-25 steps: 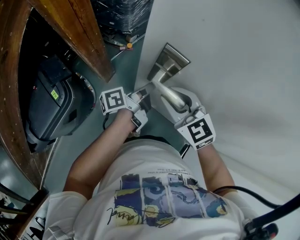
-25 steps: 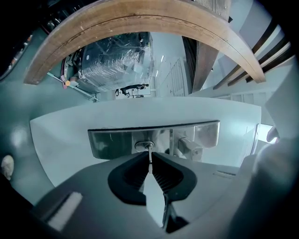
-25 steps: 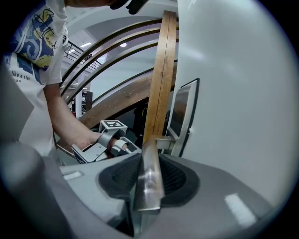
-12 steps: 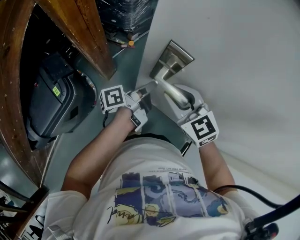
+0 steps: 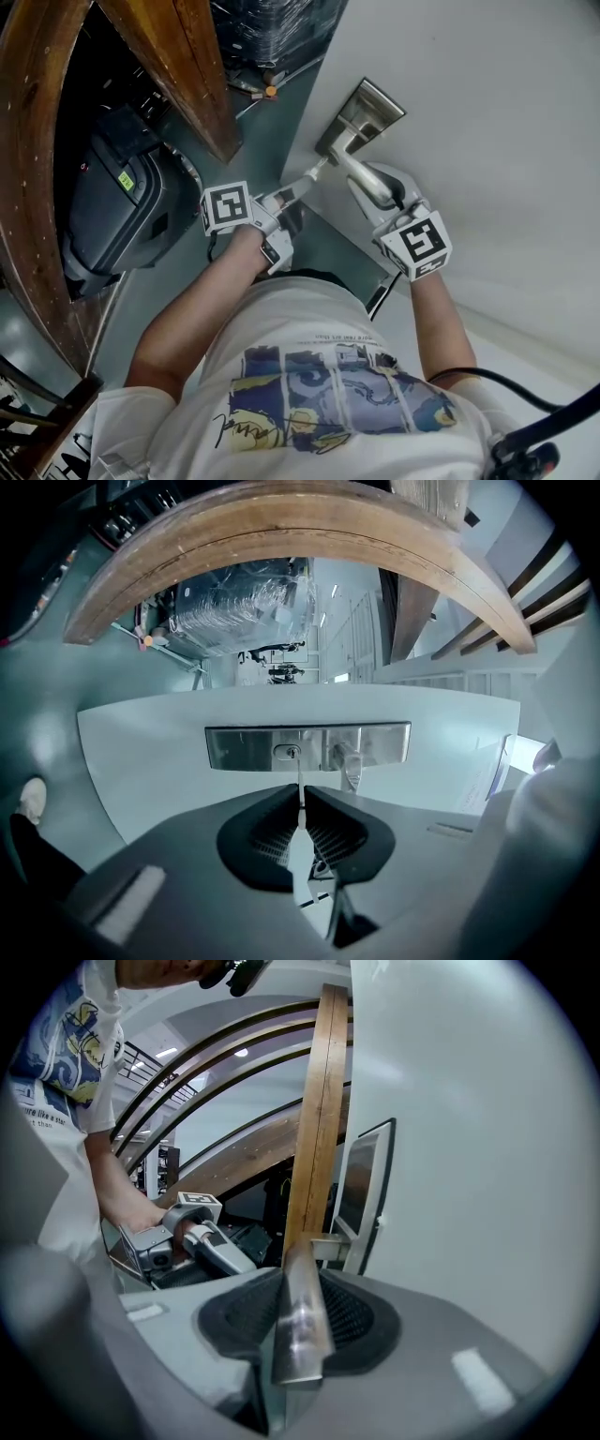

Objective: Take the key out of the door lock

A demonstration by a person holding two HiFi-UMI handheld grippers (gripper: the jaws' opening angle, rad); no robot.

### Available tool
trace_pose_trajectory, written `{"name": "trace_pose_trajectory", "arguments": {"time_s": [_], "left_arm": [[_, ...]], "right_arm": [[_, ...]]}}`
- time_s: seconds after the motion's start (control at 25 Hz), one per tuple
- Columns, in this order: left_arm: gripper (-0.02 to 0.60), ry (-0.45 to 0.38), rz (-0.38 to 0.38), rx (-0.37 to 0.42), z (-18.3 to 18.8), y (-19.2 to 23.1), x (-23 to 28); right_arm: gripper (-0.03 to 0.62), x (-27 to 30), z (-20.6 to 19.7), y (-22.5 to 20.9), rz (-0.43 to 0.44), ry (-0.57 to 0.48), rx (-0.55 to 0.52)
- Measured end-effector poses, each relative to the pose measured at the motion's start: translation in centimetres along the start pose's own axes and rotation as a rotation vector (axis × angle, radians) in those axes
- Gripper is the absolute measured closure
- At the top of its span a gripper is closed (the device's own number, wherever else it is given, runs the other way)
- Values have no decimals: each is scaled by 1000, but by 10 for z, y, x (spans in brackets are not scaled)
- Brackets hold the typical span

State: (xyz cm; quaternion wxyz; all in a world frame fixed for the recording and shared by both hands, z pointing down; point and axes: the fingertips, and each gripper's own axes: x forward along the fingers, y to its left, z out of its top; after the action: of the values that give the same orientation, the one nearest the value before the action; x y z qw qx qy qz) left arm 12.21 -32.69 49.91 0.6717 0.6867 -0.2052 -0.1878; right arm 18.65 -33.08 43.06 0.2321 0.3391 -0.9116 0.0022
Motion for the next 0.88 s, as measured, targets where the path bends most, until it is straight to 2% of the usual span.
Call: {"name": "trace_pose_trajectory", "arguments": {"time_s": [0.16, 0.24, 0.48, 0.72, 0.88], "left_arm": [[555, 23, -14, 13, -2, -11, -15], [555, 37, -13, 52, -2, -15, -24], [555, 69, -1, 111, -4, -23, -53], [555, 91, -15, 94, -10, -35, -76], [555, 121, 2, 198, -12, -37, -94]], "right_arm": [[473, -1, -2, -2, -3, 8, 8], [455, -5, -5, -6, -24, 25, 21], [434, -26, -16, -11, -140, 66, 79], [433, -55, -29, -6, -263, 98, 143], [433, -73, -41, 11, -337, 133, 193]]}}
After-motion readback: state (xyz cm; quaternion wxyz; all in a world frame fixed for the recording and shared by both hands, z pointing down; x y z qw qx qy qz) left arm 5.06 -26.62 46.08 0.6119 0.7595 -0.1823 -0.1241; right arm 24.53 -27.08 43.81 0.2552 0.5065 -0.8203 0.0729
